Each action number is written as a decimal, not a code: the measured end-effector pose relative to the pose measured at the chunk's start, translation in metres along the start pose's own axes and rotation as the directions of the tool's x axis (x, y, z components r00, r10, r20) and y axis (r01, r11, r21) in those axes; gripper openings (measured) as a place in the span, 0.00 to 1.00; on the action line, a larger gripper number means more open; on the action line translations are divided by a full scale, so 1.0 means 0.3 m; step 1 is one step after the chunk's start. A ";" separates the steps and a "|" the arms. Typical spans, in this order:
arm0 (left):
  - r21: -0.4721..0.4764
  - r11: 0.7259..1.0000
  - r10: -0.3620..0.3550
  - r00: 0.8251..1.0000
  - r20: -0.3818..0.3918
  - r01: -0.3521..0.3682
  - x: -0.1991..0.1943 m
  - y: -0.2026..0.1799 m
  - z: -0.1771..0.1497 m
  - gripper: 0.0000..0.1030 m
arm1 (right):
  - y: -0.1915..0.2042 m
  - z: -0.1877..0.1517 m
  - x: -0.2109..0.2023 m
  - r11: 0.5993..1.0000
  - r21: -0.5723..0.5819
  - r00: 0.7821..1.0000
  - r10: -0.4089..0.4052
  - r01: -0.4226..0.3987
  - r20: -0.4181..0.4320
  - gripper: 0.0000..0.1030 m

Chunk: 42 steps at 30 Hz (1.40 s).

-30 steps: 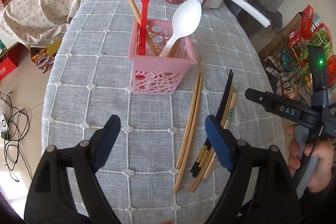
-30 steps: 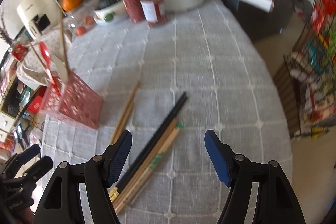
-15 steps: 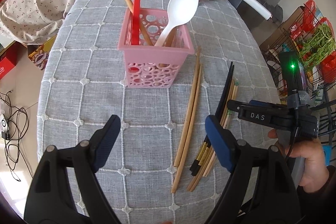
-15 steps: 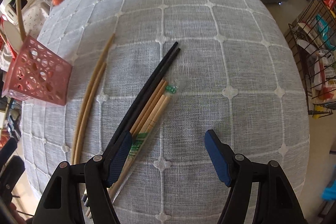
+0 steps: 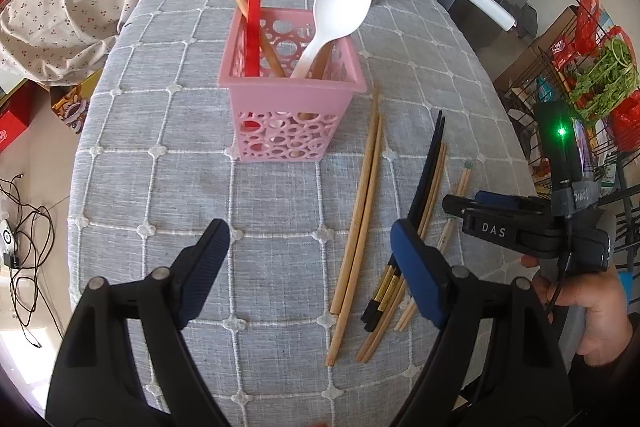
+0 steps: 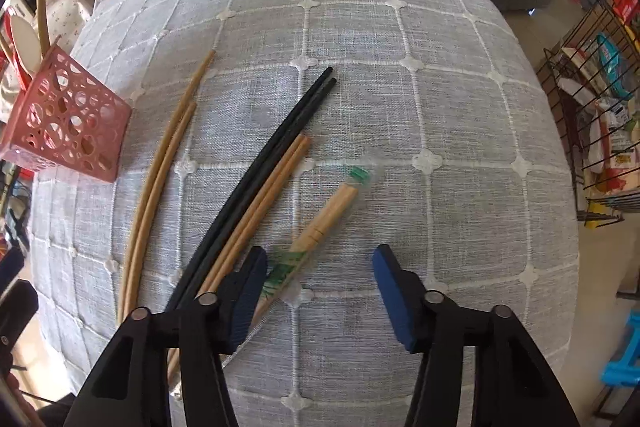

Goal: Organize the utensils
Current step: 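Move both tools down to the chopstick pile beside the pink holder, then grasp a wrapped wooden chopstick with the right tool while the left tool grasps two wooden chopsticks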

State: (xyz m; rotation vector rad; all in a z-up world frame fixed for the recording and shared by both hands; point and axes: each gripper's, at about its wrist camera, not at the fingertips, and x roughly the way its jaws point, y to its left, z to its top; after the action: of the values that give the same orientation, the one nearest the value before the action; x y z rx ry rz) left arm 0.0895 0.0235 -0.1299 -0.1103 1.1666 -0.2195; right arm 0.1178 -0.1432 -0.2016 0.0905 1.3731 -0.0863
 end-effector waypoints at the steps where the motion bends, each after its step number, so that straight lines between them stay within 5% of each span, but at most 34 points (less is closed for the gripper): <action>1: 0.004 1.000 0.001 1.000 -0.002 -0.001 0.003 -0.003 0.000 0.80 | 0.007 -0.003 -0.001 1.000 -0.009 1.000 -0.018 0.018 0.002 0.47; 8: 0.055 0.998 -0.006 1.000 -0.016 0.007 0.027 -0.051 -0.003 0.80 | -0.001 -0.021 -0.015 0.997 0.008 0.997 0.071 -0.071 -0.002 0.05; 15: 0.148 0.989 -0.009 1.000 -0.024 0.013 0.065 -0.149 -0.006 0.79 | -0.094 -0.033 -0.049 0.991 0.050 0.992 0.122 -0.123 0.018 0.05; 18: 0.194 0.980 -0.034 0.999 -0.032 0.039 0.093 -0.212 0.005 0.64 | -0.132 -0.046 -0.090 0.987 0.056 0.988 0.148 -0.151 0.045 0.05; 22: 0.235 0.963 -0.111 0.989 -0.096 0.131 0.167 -0.295 0.038 0.29 | -0.172 -0.063 -0.142 0.980 0.063 0.980 0.184 -0.188 0.071 0.05; 26: 0.246 0.954 -0.141 0.980 -0.140 0.172 0.227 -0.354 0.064 0.13 | -0.243 -0.060 -0.151 0.977 0.071 0.978 0.194 -0.199 0.074 0.05; 42: 0.271 0.954 -0.077 0.977 -0.197 0.130 0.345 -0.405 0.113 0.13 | -0.335 -0.056 -0.167 0.974 0.084 0.976 0.202 -0.209 0.086 0.05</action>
State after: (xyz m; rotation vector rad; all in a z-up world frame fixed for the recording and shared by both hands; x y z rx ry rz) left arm 0.1456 -0.1192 -0.1855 0.1039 1.3029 -0.4963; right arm 0.0801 -0.2406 -0.1571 0.3036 1.2750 0.0203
